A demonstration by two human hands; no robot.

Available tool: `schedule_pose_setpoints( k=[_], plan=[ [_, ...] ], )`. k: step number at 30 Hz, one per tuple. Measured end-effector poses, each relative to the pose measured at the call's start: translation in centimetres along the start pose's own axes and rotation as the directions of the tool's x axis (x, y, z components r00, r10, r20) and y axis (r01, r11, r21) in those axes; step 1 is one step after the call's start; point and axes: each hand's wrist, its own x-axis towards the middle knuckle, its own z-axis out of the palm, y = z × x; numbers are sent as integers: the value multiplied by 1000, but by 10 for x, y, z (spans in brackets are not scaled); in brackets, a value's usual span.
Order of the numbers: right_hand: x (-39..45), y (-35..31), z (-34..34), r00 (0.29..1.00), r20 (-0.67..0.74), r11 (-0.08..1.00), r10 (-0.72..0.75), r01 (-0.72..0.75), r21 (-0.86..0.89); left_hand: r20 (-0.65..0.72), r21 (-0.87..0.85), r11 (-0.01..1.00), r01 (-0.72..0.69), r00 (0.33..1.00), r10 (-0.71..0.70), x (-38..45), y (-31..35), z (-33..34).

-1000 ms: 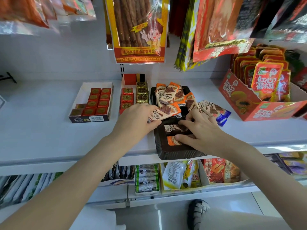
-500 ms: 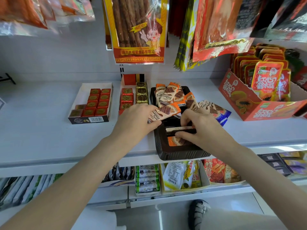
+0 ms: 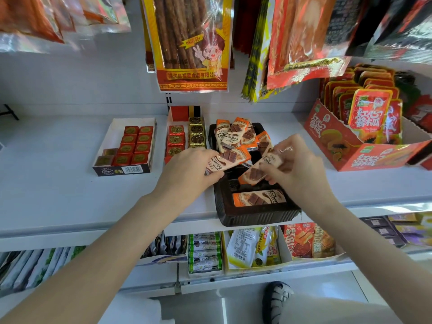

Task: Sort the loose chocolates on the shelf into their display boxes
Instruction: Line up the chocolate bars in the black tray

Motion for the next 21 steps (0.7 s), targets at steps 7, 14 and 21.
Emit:
schedule_pose_setpoints(
  k=[7, 14, 21],
  plan=[
    [-1, 10, 1, 987, 24, 900, -158, 154, -408, -4, 11, 1000, -11, 1000, 11, 1, -1, 0],
    [7, 7, -7, 995, 41, 952, -86, 94, -292, -27, -69, 997, -21, 999, 19, 2, 0, 0],
    [16, -2, -19, 989, 112, 952, 97, -125, 281, 12, -148, 981, -126, 992, 129, 3, 14, 4]
  ],
)
